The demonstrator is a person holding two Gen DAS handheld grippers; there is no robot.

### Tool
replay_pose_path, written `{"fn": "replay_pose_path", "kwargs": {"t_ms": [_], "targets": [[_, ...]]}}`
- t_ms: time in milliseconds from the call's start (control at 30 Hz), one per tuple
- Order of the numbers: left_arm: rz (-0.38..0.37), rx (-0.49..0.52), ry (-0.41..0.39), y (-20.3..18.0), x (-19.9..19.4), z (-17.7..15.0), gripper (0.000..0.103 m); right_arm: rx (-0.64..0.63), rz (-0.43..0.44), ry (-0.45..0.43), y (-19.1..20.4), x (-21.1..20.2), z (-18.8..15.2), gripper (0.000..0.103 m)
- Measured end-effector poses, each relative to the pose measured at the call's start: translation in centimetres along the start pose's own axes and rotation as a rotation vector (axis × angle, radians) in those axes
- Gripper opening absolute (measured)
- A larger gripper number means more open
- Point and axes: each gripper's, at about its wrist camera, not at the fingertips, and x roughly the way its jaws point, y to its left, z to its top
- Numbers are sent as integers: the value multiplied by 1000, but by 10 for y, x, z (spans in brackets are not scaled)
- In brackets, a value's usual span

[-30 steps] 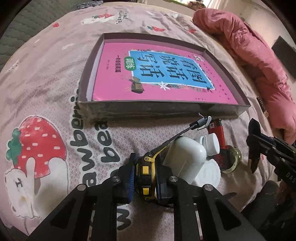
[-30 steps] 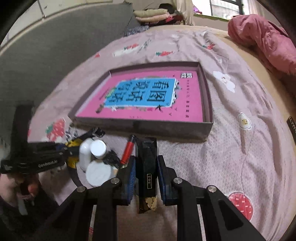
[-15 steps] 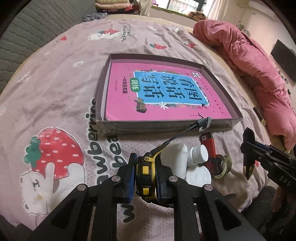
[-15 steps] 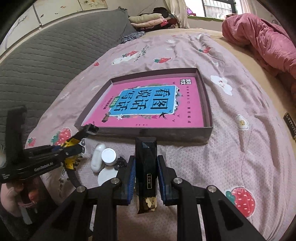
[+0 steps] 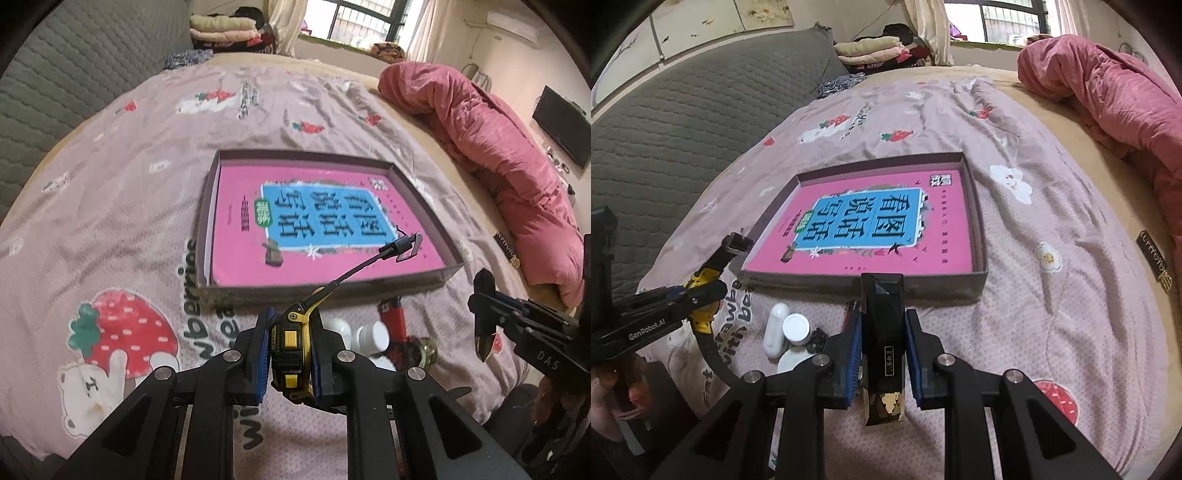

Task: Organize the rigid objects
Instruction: 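Lift and carry the tape measure and lipstick with both tools over the tray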

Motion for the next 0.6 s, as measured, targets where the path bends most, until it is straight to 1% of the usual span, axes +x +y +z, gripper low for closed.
{"fn": "replay_pose_path", "kwargs": {"t_ms": [300,367,467,567,600], "targets": [[6,-10,-28,0,-3,14,18,20,-3,-37,-2,-8,13,22],[13,-15,-33,2,-1,19,18,19,-6,-46,-2,-7,19,22],[19,-50,-43,8,3,27,18,25,0,-70,-3,-8,30,22],[28,-72,-56,14,9,38,18,57,32,-86,-6,-5,44,22],[31,-78,-56,15,11,41,18,58,30,-93,-6,-4,50,22]]}}
